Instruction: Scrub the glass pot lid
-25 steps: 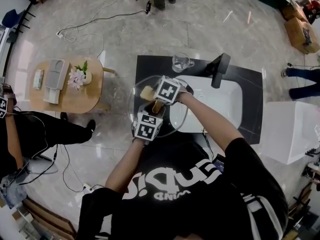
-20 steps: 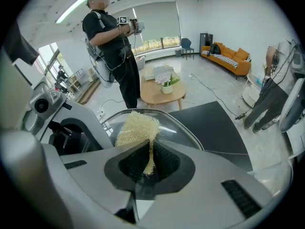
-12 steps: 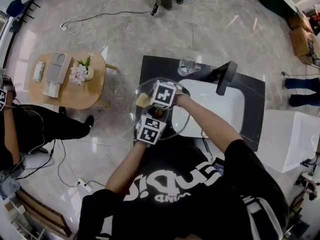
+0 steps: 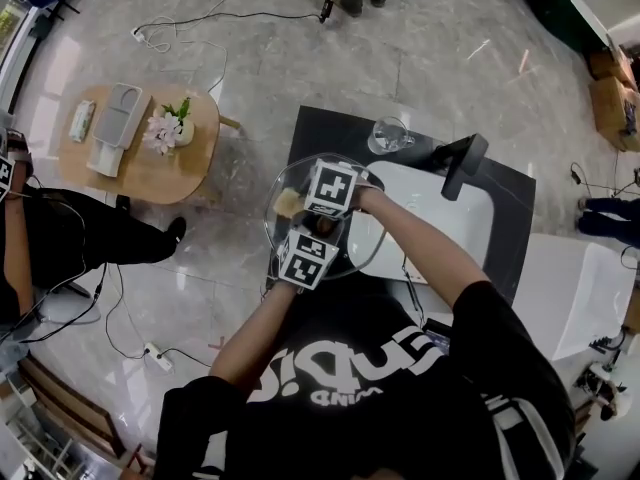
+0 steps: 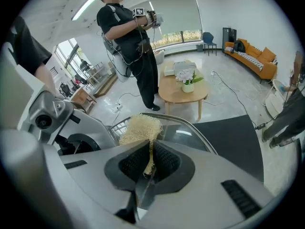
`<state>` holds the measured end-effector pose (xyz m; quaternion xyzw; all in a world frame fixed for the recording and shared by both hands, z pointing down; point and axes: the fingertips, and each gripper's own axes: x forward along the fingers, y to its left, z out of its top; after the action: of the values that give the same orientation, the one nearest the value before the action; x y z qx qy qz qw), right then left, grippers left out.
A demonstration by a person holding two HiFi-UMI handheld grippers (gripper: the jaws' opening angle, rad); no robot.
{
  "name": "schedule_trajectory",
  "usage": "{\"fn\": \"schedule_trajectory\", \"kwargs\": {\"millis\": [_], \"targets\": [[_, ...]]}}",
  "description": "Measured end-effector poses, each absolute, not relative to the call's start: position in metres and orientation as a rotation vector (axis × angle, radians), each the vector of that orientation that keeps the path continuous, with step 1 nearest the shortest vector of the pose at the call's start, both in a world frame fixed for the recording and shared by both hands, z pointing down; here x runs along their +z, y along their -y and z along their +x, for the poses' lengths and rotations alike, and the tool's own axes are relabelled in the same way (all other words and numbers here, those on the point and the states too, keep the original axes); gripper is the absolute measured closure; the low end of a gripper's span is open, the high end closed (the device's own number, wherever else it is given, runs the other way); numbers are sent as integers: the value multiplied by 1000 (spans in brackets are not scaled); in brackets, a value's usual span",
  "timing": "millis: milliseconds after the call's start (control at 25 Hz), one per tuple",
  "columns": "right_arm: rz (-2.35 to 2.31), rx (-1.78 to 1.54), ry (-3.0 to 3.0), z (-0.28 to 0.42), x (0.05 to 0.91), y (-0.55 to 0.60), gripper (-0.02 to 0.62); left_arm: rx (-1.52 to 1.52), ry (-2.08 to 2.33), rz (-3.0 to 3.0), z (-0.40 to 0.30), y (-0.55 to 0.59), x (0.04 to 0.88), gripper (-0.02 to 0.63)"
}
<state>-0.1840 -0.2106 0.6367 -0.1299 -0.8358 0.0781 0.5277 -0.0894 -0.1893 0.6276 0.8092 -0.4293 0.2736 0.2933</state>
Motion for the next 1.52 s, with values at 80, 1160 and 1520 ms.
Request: {"fn": "schedule_trajectory", "kwargs": {"millis": [80,1160,1520], "targets": [[-329,186,1993,-185,636,209,571,724,1151,2154,-90,190,628,422],[-423,154,2016,-246,642,190,571,713,1148,2165,-89,191,628,422],[-124,157,2041,-216,647,254,571,722,1153,2176,-89,192,629,422]]}}
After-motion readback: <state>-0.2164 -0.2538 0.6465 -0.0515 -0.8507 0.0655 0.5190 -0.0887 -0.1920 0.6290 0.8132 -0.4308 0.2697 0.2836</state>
